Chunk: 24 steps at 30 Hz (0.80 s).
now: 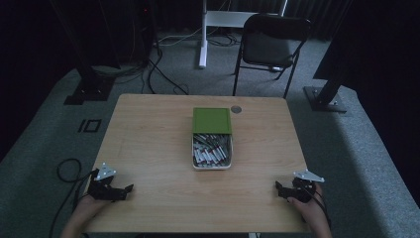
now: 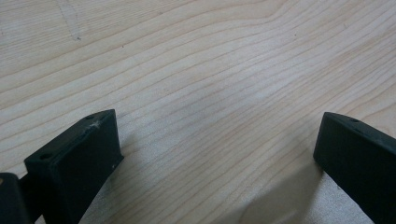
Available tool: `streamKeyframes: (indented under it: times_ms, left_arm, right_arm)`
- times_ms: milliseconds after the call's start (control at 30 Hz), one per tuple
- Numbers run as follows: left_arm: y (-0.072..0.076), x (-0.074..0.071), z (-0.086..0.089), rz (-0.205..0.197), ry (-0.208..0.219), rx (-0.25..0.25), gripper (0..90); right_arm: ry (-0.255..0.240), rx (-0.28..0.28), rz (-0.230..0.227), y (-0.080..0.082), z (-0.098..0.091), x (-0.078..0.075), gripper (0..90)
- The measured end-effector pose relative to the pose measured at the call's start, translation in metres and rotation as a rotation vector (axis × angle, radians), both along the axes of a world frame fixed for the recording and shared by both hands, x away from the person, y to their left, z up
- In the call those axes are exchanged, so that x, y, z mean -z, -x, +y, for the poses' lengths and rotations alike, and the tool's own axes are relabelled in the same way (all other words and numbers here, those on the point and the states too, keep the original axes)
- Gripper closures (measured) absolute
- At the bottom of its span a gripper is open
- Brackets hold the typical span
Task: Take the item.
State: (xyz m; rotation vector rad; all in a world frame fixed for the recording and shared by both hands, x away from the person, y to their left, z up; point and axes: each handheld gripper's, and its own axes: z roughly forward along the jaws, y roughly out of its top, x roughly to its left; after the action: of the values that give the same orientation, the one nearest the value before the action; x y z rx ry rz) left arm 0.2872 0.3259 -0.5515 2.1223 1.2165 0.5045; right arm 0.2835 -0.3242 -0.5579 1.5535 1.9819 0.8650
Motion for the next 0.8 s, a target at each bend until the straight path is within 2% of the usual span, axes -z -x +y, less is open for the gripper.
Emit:
streamKeyframes:
  times_ms: [800]
  left_arm:
    - [0.0,0.0,0.0,0.0,-0.001,0.0,1.4]
  right_arm:
    - [0.003,0.026,-0.003,-0.0017,0.0035,-0.0001,11.6]
